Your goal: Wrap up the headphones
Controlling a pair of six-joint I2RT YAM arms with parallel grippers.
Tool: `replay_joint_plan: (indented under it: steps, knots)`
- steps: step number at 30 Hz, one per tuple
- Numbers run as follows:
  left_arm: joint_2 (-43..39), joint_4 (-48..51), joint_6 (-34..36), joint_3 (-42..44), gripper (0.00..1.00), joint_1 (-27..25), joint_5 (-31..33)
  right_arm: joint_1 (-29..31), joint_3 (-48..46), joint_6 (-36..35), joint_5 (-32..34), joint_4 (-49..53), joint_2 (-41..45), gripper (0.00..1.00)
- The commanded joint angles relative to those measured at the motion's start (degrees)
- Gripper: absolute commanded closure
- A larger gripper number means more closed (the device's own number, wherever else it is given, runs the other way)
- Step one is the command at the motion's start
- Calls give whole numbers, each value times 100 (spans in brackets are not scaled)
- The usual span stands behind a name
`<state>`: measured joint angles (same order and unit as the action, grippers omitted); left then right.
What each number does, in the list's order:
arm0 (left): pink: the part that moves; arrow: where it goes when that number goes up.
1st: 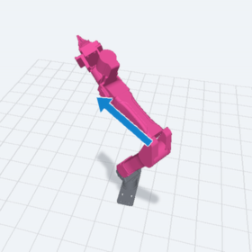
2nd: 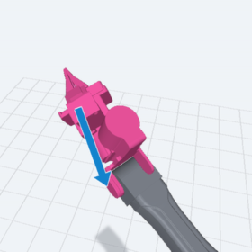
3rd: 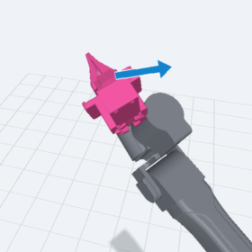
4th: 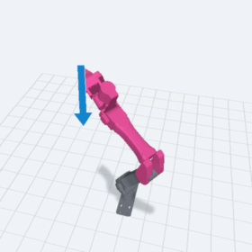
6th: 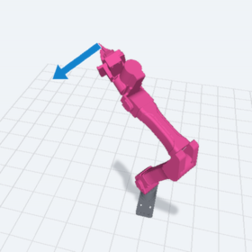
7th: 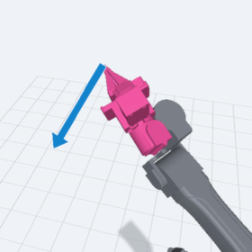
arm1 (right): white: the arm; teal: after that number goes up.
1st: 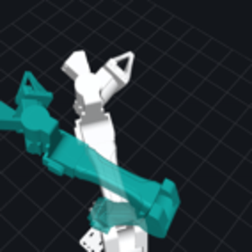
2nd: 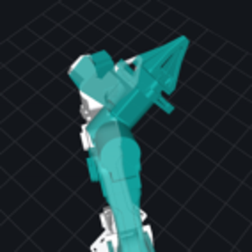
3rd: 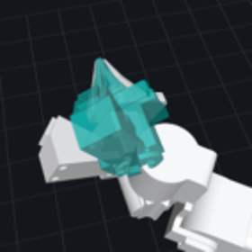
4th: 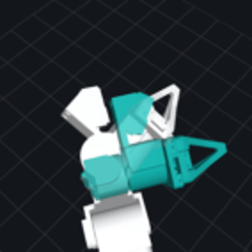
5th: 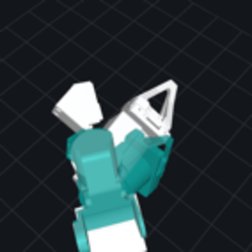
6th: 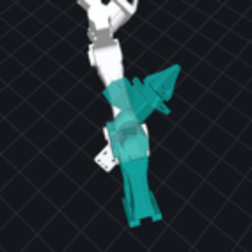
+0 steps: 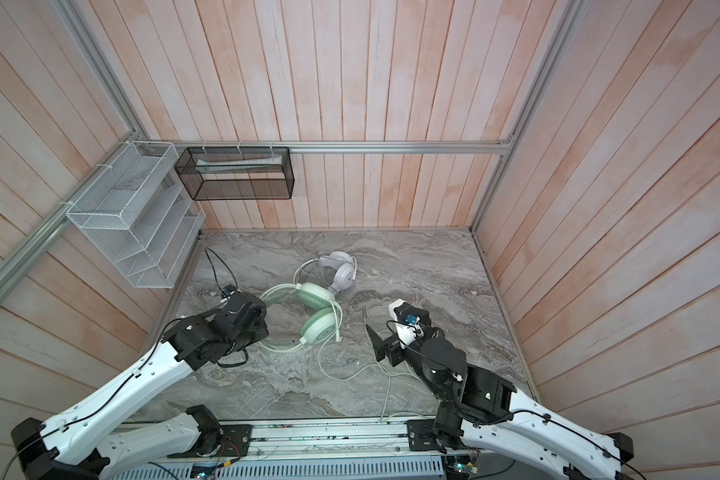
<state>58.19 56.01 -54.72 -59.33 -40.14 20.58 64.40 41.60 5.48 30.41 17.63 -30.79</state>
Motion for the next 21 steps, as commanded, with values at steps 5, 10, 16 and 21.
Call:
replay_joint_plan:
  steps: [5, 10, 16, 21]
  knots:
    - [-267, -51, 715, -1406, 100, 185, 161, 20, -605, 548, -1496, -1466, -24, 1]
    - [-137, 110, 1022, -2083, 100, 459, -179, 120, -1926, 696, -2391, -3255, 101, 1]
    - [188, 903, 1320, -2938, 100, 664, -432, 178, -2906, 506, -1846, -4393, -124, 0]
    - [276, 1238, 1297, -3173, 100, 751, -606, 182, -3271, 322, -1947, -5230, -617, 8]
